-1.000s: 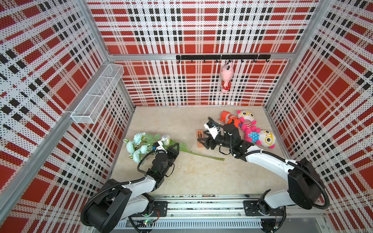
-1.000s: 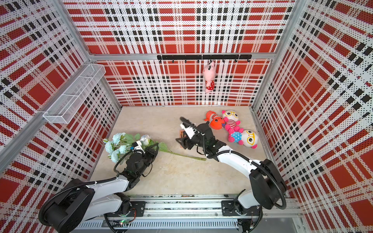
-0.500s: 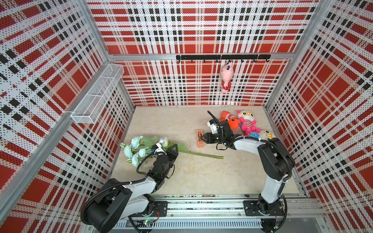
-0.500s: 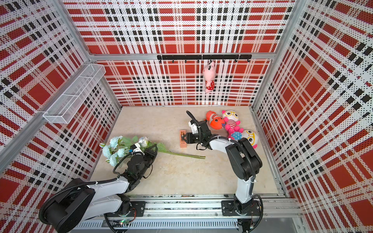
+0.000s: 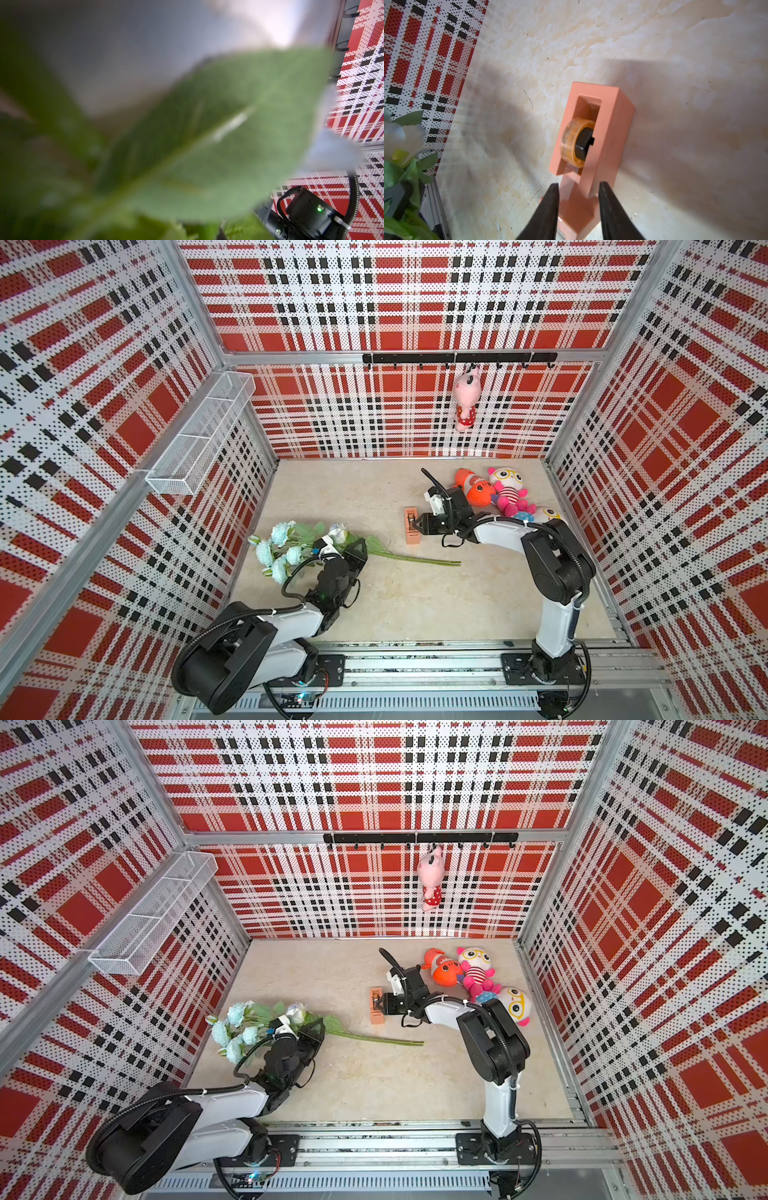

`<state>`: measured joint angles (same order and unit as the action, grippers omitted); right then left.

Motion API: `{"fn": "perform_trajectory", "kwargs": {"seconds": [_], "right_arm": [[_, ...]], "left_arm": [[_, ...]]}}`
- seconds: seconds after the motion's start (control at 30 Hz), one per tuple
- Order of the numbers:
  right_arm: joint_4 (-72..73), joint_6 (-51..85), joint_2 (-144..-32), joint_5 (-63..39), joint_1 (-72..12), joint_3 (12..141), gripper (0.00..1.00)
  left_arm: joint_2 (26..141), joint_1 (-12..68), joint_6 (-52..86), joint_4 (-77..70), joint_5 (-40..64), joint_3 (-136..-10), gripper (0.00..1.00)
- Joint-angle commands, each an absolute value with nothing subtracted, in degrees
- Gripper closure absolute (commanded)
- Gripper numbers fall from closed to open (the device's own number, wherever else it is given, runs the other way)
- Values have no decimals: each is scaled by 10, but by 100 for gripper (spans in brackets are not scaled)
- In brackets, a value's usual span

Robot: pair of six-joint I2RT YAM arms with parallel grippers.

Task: Wrap bouquets with tape
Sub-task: Pull the tape from the tape cutter.

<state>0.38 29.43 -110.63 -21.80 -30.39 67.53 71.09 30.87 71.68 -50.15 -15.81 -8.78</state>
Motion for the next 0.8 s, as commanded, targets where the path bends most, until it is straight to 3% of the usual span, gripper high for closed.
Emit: {"fn": "perform_trajectory", "kwargs": {"seconds": [0.0,0.33,0.57,0.77], "right_arm": [[-13,286,-1120,-206,-316,694,64],[-57,279,-1124,-161,-337,728,67],[-94,281,-1098,-71,-347,722,67],[-89,284,-1077,-74,-355,711,65]], "left_arm": [[714,305,685,-505,-175,-90,100],[717,298,682,-511,-163,-88,100],[706,294,682,-513,-160,-80,100],[705,293,681,-513,-158,-78,100]]}}
